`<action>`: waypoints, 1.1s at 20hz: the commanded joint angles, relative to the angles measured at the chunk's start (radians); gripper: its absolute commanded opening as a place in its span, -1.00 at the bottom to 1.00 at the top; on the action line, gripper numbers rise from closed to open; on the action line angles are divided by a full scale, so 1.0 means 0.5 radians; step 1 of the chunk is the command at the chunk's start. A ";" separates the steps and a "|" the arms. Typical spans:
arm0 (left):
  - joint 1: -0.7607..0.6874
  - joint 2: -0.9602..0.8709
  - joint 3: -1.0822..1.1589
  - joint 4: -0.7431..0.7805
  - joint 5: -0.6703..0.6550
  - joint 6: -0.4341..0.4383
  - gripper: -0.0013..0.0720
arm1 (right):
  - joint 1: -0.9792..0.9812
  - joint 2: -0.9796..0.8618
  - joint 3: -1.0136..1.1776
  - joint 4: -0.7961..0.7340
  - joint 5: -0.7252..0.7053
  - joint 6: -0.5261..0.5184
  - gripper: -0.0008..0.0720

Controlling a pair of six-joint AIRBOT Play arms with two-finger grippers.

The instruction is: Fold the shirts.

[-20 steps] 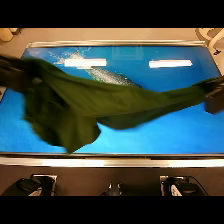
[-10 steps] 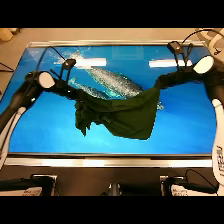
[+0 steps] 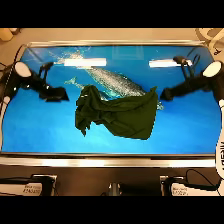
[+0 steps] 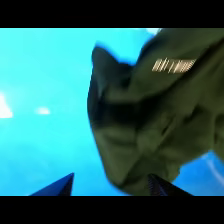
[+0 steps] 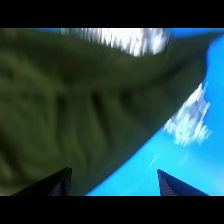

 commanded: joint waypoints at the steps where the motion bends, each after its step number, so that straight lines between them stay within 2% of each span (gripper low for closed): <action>1: 0.143 0.187 -0.597 -0.174 0.032 0.057 0.97 | -0.066 0.087 -0.446 0.022 0.351 -0.104 0.52; 3: 0.129 0.230 -0.909 -0.414 0.229 0.118 0.97 | -0.066 0.155 -0.677 0.083 0.235 -0.100 0.58; 5: 0.063 0.219 -1.089 -0.631 0.407 0.158 0.93 | -0.066 0.168 -0.784 0.083 0.202 -0.086 0.74; 9: -0.179 0.173 -1.189 -0.703 0.623 0.156 0.92 | -0.066 0.168 -0.899 0.087 0.158 -0.072 0.75; 12: -0.268 0.166 -1.186 -0.703 0.809 0.155 0.88 | -0.066 0.168 -0.951 0.110 0.081 -0.071 0.83; 13: -0.266 0.166 -1.186 -0.703 0.851 0.147 0.69 | -0.066 0.168 -0.995 0.179 0.035 -0.067 0.83; 15: -0.253 0.166 -1.186 -0.703 0.914 0.114 0.14 | -0.010 0.168 -1.094 0.242 -0.108 -0.073 0.85; 16: -0.250 0.166 -1.186 -0.703 0.932 0.101 -0.34 | 0.060 0.163 -1.132 0.244 -0.198 -0.073 0.86; 17: -0.251 0.167 -1.184 -0.703 0.932 0.105 -0.91 | 0.144 0.151 -1.148 0.253 -0.295 -0.073 0.90; 19: -0.253 0.180 -1.183 -0.703 0.909 0.105 -0.91 | 0.289 0.110 -1.150 0.270 -0.505 -0.021 0.90; 21: -0.253 0.209 -1.183 -0.703 0.902 0.111 -0.91 | 0.381 0.039 -1.150 0.354 -0.593 0.073 0.84; 22: -0.252 0.231 -1.183 -0.703 0.903 0.111 -0.91 | 0.413 0.010 -1.150 0.446 -0.598 0.047 0.53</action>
